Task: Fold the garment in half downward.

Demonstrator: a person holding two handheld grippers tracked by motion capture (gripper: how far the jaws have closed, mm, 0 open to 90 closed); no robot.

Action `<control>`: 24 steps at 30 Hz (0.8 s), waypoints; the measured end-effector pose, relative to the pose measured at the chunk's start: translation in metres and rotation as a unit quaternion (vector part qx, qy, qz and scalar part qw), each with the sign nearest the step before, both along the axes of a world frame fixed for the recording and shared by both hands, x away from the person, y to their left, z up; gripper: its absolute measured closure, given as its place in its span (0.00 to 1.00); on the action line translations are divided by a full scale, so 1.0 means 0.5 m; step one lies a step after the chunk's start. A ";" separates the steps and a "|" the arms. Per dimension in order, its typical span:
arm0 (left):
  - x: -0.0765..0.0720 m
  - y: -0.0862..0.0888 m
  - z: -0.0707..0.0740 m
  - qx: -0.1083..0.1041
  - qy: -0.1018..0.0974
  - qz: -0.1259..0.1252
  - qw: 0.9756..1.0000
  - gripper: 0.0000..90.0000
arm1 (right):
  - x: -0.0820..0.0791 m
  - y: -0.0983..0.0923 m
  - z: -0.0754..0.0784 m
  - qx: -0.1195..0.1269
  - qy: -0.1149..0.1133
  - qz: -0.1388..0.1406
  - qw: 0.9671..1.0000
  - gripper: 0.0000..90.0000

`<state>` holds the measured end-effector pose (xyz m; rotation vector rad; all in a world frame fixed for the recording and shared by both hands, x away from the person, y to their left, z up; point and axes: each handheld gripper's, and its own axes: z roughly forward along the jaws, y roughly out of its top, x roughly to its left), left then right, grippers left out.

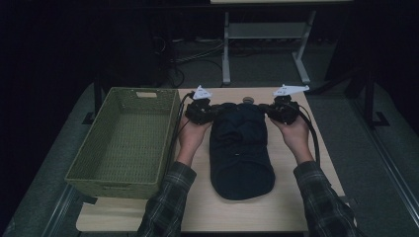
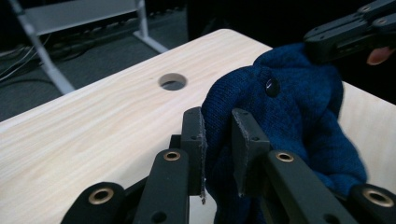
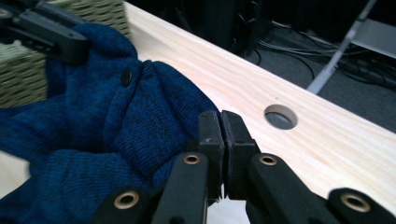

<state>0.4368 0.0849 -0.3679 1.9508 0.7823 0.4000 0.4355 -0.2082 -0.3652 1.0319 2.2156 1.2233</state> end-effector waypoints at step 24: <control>-0.171 0.005 -0.055 0.020 0.041 -0.070 0.997 0.84 | -0.169 -0.031 -0.069 0.008 0.050 0.076 0.996 0.97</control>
